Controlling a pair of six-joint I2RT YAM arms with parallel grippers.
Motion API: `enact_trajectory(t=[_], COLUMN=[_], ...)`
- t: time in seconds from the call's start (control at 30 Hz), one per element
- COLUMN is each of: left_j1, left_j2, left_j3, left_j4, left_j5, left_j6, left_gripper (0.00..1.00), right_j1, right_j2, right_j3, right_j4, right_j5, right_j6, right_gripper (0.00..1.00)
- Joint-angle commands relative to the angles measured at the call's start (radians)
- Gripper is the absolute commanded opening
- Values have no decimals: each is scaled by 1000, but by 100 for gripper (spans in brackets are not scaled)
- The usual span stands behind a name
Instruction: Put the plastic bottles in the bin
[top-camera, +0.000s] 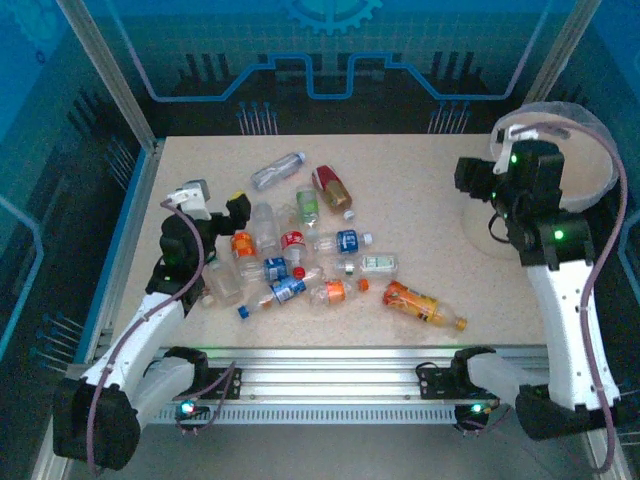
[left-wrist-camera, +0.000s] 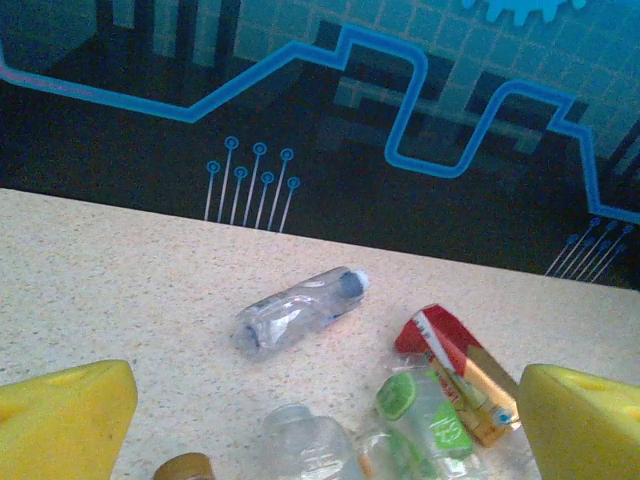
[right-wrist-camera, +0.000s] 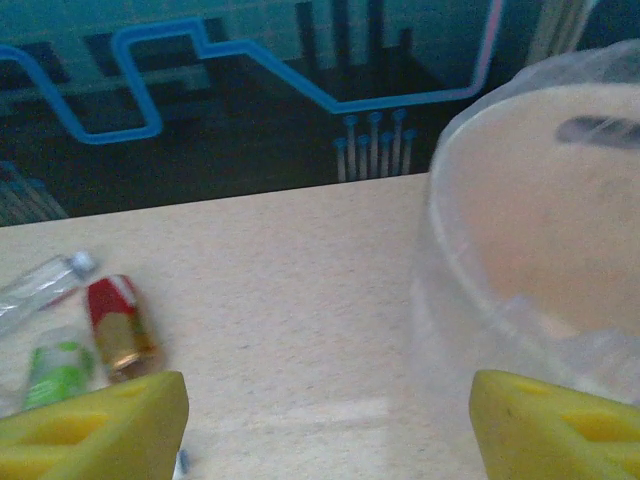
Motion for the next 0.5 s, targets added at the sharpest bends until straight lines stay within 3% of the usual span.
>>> enact_trajectory(t=[0.0, 0.3, 0.47], left_j1=[-13, -21, -23], left_j2=[-4, 6, 16], left_j3=[39, 19, 7], left_j4=[-47, -21, -8], left_j5=[33, 59, 76], left_j6=[-70, -90, -97], left_gripper=[99, 99, 99], right_j1=[10, -20, -59], right_j2=[132, 398, 473], right_j3=[128, 381, 429], right_j4=[-179, -241, -252], right_j5=[155, 280, 225], right_j6=[-101, -246, -271], right_gripper=[75, 76, 73])
